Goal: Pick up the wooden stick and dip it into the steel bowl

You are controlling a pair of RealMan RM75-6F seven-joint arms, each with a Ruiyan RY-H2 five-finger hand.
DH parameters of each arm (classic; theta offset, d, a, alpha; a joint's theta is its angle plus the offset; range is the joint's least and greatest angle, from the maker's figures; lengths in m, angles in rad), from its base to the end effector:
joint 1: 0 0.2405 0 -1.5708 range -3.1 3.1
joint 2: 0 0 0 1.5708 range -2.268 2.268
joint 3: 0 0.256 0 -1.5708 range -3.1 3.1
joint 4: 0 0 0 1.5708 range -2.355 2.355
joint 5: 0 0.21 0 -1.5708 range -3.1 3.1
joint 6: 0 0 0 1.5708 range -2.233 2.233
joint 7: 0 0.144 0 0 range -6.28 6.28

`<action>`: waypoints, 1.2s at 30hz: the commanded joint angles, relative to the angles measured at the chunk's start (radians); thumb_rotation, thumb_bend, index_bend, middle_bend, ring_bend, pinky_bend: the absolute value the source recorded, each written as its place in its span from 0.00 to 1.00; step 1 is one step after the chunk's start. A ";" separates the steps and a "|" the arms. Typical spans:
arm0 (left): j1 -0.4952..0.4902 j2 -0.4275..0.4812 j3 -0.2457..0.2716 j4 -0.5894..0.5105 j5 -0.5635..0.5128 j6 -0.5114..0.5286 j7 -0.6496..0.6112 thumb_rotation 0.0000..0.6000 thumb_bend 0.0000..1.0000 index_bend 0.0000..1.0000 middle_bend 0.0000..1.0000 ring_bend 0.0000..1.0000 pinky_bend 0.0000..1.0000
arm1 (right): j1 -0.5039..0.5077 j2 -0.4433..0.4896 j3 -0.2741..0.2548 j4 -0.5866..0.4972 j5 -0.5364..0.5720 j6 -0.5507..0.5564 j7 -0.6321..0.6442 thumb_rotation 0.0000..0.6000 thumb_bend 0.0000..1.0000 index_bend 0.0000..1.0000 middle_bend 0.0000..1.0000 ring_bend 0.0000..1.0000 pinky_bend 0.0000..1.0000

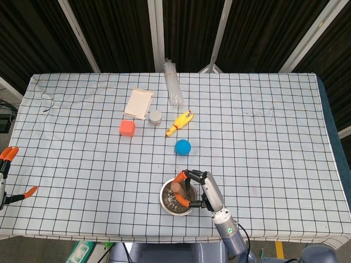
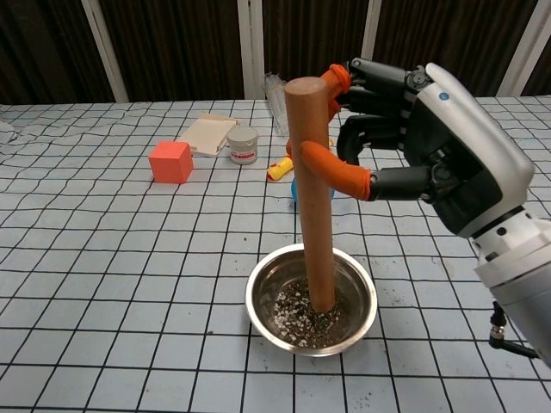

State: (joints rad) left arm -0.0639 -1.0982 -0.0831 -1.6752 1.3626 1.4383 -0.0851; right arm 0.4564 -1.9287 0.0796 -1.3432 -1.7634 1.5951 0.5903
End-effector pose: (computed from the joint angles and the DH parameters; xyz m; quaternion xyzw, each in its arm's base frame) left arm -0.3215 0.1792 0.1650 -0.5230 -0.4639 -0.3956 0.5957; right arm -0.1010 -0.2249 -0.0392 0.4475 -0.4886 0.7433 0.0926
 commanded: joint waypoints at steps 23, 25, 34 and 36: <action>-0.001 0.002 0.000 0.000 0.001 -0.002 -0.007 1.00 0.06 0.00 0.00 0.00 0.00 | 0.014 -0.009 -0.006 0.006 -0.015 0.004 -0.031 1.00 0.42 0.86 0.64 0.71 0.62; -0.001 0.002 0.000 0.000 0.001 -0.003 -0.007 1.00 0.06 0.00 0.00 0.00 0.00 | 0.018 -0.003 -0.002 -0.010 -0.018 0.003 -0.042 1.00 0.42 0.86 0.64 0.71 0.62; 0.000 0.002 0.000 0.001 0.003 -0.001 -0.009 1.00 0.06 0.00 0.00 0.00 0.00 | 0.008 -0.010 -0.020 -0.001 0.010 -0.020 -0.046 1.00 0.42 0.86 0.64 0.71 0.62; 0.000 0.002 0.000 0.001 0.002 -0.002 -0.010 1.00 0.06 0.00 0.00 0.00 0.00 | 0.004 -0.018 -0.028 0.014 0.013 -0.022 -0.040 1.00 0.42 0.86 0.64 0.71 0.62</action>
State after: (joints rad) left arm -0.0643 -1.0956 -0.0830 -1.6743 1.3649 1.4367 -0.0955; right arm 0.4637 -1.9413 0.0567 -1.3369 -1.7532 1.5754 0.5461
